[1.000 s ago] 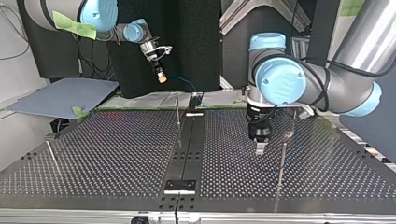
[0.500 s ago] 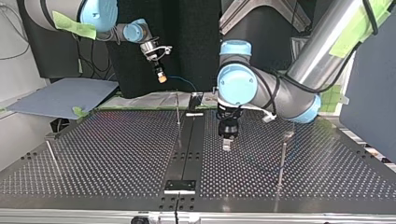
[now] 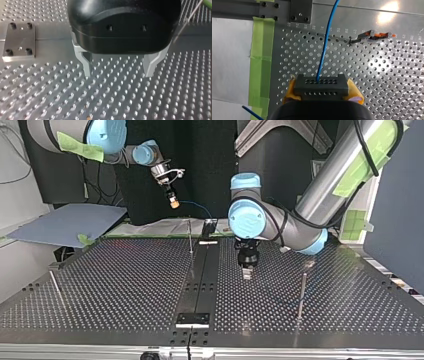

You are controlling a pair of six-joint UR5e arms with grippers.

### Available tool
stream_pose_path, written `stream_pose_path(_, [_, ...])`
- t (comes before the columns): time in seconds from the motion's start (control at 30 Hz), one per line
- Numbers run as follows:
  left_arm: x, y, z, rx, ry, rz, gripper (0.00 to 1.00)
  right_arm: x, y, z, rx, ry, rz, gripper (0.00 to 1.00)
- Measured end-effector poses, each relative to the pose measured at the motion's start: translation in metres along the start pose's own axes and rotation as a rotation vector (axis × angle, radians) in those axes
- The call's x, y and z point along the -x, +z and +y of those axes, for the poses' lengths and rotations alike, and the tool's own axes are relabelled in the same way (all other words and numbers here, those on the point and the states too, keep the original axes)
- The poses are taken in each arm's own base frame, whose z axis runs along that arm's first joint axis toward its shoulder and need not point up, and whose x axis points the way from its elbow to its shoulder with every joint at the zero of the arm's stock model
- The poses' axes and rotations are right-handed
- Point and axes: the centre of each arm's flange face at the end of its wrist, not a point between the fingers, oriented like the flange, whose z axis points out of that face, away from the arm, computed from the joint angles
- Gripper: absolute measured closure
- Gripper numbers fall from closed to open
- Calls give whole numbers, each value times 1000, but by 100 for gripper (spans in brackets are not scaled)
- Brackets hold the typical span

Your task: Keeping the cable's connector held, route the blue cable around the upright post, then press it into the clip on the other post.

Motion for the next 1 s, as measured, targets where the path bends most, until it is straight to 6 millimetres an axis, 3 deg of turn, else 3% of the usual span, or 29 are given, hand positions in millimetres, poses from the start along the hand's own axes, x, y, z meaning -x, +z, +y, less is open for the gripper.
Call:
stream_pose_path(0.17, [-2,8,4,51,35,-12,0,0,0,-1,-7,-1,3,100])
stream_pose_path(0.43, [-28,26,1,118,120,26,0,0,0,-1,-9,-1,3,100])
stream_pose_path(0.7, [-33,35,5,161,167,27,0,-1,0,-2,-11,-2,5,100])
stream_pose_path(1.0, [-59,49,-6,180,226,66,0,-1,0,-3,-19,-2,6,100])
